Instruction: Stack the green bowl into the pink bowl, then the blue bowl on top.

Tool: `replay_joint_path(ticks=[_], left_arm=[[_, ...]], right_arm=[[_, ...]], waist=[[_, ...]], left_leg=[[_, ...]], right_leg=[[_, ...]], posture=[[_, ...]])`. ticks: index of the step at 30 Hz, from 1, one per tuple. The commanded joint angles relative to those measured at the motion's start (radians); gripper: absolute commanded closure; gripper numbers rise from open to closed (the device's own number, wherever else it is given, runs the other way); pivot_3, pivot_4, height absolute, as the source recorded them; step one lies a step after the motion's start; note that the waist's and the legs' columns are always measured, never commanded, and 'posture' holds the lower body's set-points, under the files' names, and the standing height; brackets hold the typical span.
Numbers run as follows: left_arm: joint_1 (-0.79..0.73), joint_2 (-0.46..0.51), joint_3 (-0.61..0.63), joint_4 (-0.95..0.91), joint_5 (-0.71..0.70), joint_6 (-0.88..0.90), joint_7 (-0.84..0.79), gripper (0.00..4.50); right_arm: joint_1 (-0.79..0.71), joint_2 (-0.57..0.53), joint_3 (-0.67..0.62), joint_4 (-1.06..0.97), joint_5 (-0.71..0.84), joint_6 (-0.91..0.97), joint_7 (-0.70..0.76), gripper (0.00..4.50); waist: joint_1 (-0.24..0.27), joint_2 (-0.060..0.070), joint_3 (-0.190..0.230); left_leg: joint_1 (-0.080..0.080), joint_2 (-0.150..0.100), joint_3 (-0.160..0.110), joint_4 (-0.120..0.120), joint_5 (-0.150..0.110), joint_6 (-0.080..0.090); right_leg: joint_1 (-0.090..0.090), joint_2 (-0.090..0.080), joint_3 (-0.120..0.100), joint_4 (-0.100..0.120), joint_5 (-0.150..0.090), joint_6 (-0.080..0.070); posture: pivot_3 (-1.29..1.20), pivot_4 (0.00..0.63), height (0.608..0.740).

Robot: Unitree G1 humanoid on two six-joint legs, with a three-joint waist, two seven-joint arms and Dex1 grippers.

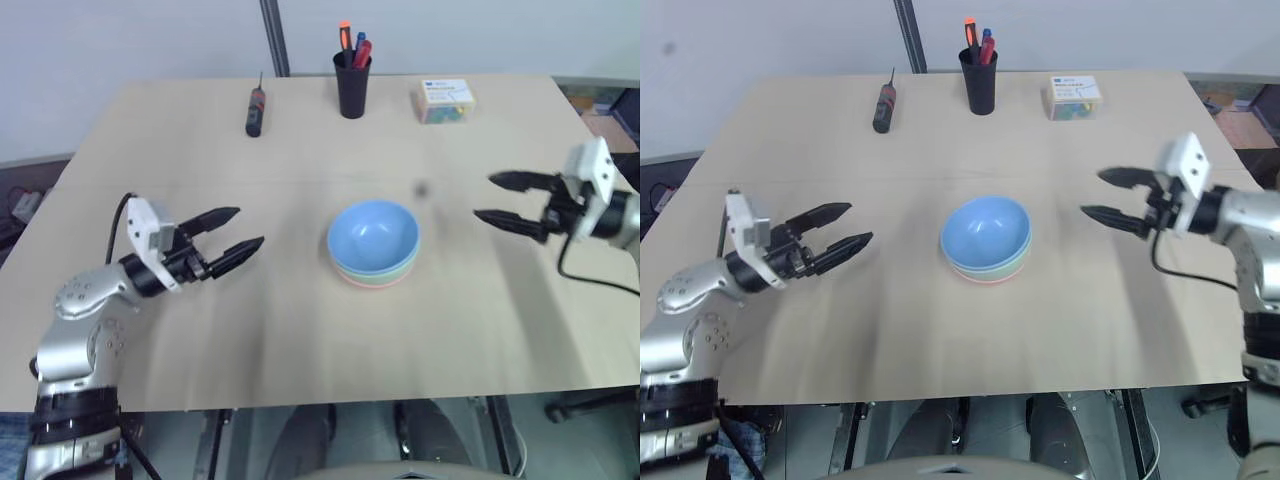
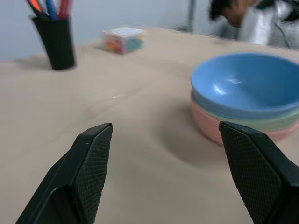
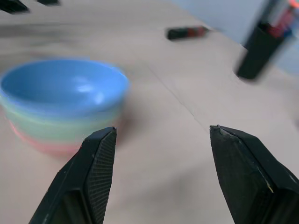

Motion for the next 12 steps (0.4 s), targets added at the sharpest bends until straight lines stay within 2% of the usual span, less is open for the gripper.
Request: replay_joint_path(ticks=[1,5,12], left_arm=[[0.086,-0.029,0.045,-0.092,0.026,-0.027,0.087,0.65],[0.179,-0.053,0.058,-0.133,0.039,-0.062,0.115,0.65],[0.213,-0.038,0.084,-0.152,0.020,-0.073,0.120,0.65]], right_arm=[[0.076,-0.002,-0.036,0.105,-0.001,-0.146,0.060,1.17],[0.052,0.007,-0.022,0.237,-0.019,-0.261,0.079,1.17],[-0.023,0.010,0.012,0.299,-0.015,-0.300,0.108,1.17]], waist=[[-0.003,0.001,0.000],[-0.008,0.002,0.001],[-0.001,0.002,0.001]], left_leg=[[0.001,0.000,0.001,0.000,0.000,0.000],[0.004,0.000,0.007,0.000,0.000,0.000],[0.004,0.003,0.010,0.003,0.000,0.000]], right_leg=[[0.000,0.000,0.001,0.001,0.000,0.000],[0.000,0.001,0.006,0.003,0.000,0.000],[0.002,0.003,0.004,0.002,0.000,0.000]], posture=[[0.00,0.150,0.740],[0.00,0.150,0.740],[0.00,0.150,0.740]])
